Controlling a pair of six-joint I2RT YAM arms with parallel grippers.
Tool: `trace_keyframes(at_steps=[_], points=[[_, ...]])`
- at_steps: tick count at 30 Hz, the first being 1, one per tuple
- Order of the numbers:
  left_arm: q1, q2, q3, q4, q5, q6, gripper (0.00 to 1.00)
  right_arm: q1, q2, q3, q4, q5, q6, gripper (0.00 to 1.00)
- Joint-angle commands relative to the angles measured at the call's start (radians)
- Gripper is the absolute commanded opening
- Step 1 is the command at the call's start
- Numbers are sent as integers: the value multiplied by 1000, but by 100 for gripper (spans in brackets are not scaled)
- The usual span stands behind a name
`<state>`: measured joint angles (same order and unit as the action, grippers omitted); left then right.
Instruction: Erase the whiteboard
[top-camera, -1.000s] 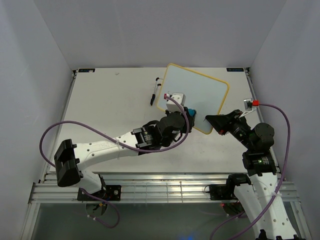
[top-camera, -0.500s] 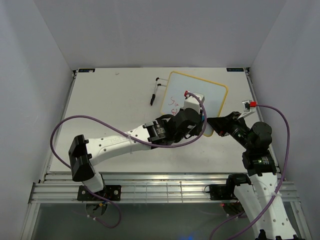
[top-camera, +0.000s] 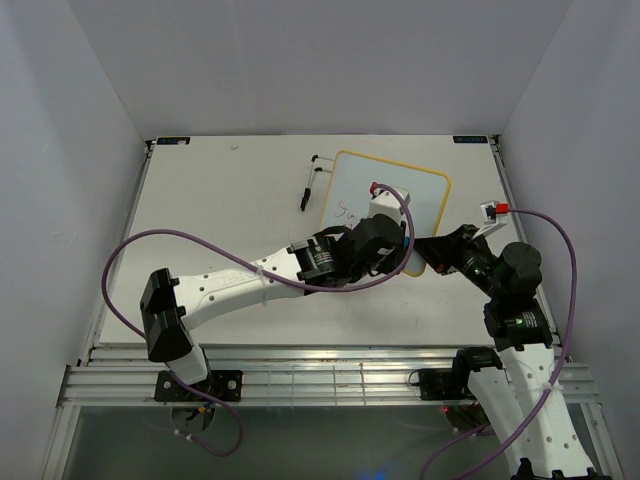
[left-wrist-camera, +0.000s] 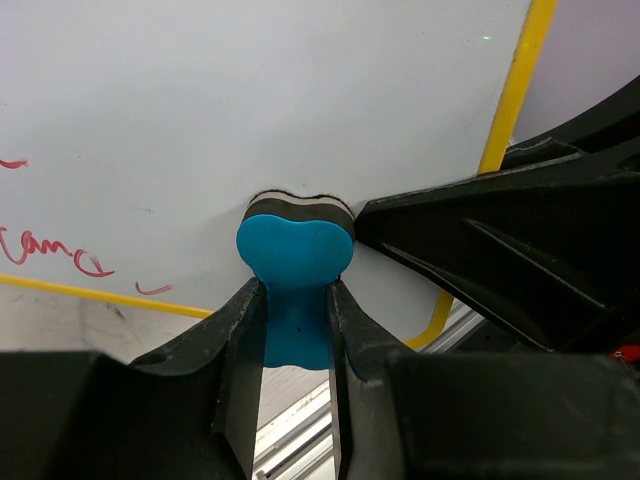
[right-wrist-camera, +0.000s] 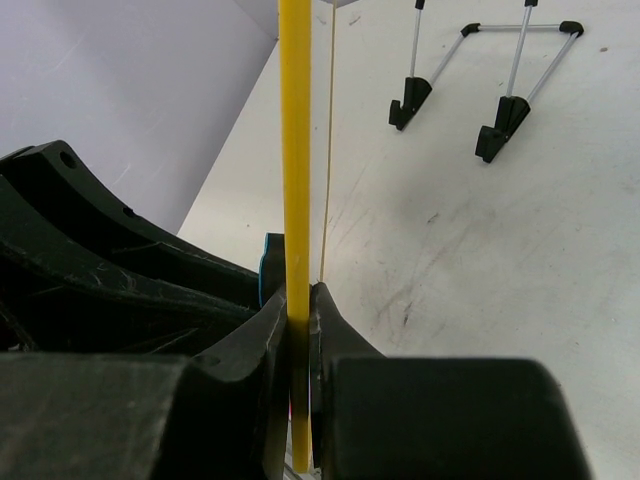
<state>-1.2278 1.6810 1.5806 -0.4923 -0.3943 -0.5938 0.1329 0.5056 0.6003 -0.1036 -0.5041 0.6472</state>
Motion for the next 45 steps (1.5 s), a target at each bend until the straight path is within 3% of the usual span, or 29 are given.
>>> trace_keyframes(at_steps=[1,17,32,39,45], points=[[-35,62,-19,-57,166,-47,0,42,-35,127,347,-154,94,8],[-33,-23,-96,-55,120,-80,0,42,-61,73,372,-91,75,8],[16,11,13,-17,3,-35,0,42,-79,53,409,-162,138,8],[145,-96,-122,3,-38,-58,0,42,-81,116,338,-165,115,8],[182,-167,-206,47,-87,-34,0,40,-75,90,366,-180,158,8]])
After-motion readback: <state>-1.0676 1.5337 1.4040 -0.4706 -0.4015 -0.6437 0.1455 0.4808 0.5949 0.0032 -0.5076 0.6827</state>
